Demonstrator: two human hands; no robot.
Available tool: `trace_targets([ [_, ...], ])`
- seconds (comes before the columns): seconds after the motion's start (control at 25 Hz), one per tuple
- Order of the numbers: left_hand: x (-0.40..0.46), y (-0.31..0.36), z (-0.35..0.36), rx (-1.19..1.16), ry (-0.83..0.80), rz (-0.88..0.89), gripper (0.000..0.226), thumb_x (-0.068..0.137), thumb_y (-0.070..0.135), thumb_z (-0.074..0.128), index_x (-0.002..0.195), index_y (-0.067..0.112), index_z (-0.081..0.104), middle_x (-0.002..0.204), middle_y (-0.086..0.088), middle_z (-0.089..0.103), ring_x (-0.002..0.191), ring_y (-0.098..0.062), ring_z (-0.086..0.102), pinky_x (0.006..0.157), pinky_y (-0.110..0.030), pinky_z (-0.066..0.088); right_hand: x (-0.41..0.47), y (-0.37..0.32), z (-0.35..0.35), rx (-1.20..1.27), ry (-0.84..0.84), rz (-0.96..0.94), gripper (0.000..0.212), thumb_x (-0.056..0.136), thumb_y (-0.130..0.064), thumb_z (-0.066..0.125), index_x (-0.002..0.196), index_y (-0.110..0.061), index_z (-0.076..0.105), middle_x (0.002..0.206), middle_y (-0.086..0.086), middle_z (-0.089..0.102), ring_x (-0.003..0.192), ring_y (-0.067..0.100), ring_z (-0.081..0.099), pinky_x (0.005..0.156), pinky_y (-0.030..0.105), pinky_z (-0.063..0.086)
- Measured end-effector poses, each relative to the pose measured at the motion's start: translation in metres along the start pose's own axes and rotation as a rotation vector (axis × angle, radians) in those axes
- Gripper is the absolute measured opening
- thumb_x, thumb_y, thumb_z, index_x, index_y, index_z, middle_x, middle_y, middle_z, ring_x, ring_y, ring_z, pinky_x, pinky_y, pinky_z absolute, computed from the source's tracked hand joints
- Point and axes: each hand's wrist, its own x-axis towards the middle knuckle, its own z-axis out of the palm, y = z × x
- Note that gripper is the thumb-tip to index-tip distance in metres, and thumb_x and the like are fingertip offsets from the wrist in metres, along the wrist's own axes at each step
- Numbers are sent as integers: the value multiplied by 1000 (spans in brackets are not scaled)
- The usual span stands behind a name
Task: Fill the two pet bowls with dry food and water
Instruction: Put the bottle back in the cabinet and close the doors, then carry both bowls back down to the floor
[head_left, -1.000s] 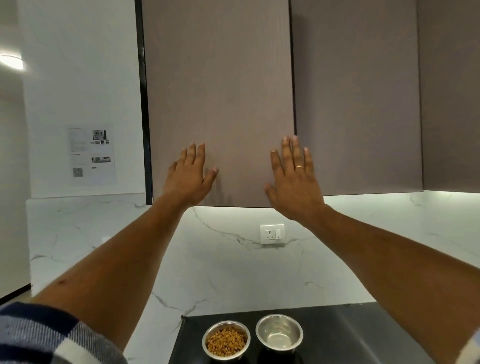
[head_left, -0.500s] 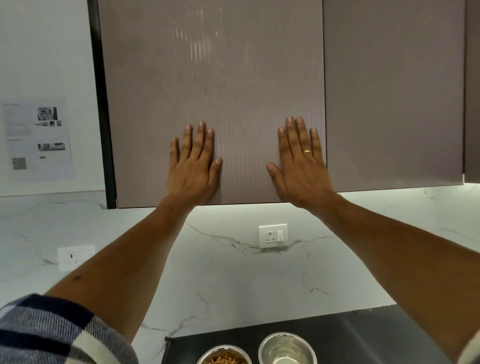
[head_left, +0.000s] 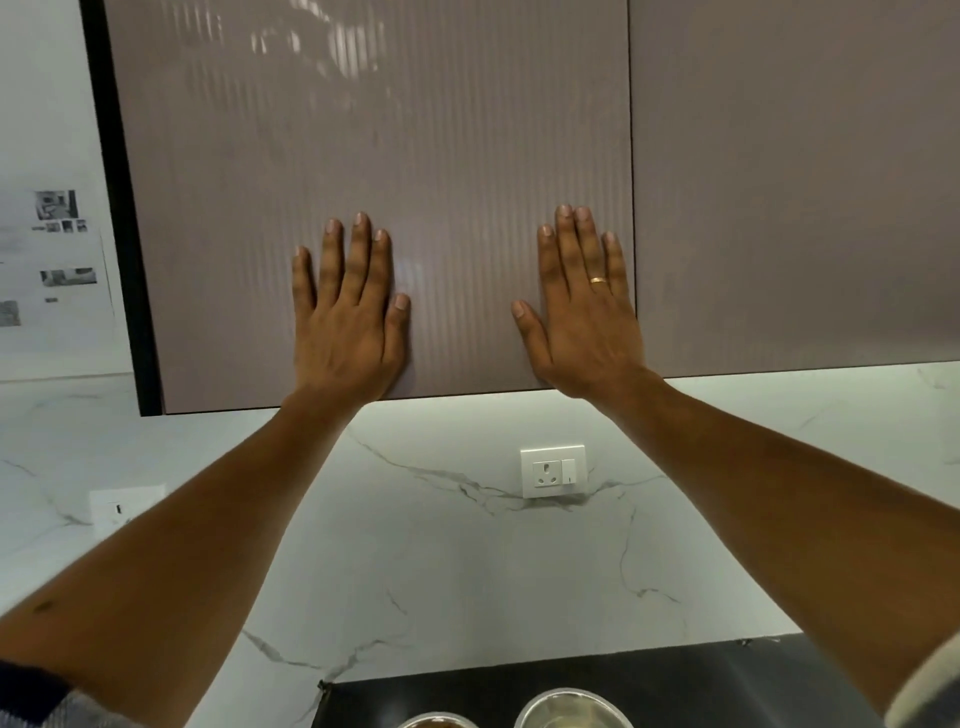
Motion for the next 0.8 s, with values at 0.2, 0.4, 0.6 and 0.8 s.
trace_targets([
  [0.2, 0, 3, -3, 9, 6, -13, 69, 103, 44, 12, 162, 9, 9, 171, -13, 7, 158, -33, 4, 125, -54, 1, -1, 2, 0, 20, 4, -13, 76, 100, -51, 23, 157, -2, 8, 164, 20, 4, 152, 33, 2, 123, 51, 6],
  [0.4, -12, 14, 1, -18, 36, -63, 66, 104, 40, 14, 161, 6, 10, 170, -17, 9, 157, -36, 6, 125, -53, 1, -4, -1, -1, 44, 5, 4, 73, 101, -49, 21, 157, -3, 9, 164, 20, 5, 152, 33, 3, 123, 50, 6],
  [0.6, -76, 36, 18, -74, 28, -60, 62, 106, 33, 23, 160, 3, 16, 167, -23, 16, 155, -41, 13, 124, -56, 4, -88, -21, 16, 102, -49, 24, 70, 102, -42, 30, 156, 1, 14, 163, 24, 10, 151, 37, 7, 122, 53, 9],
  [0.8, -220, 48, 55, -169, -179, -88, 63, 106, 34, 26, 159, 1, 18, 166, -24, 18, 154, -42, 15, 124, -59, 5, -213, -42, 55, 286, -282, 51, 72, 100, -37, 39, 153, 7, 18, 161, 29, 10, 150, 42, 8, 121, 56, 10],
])
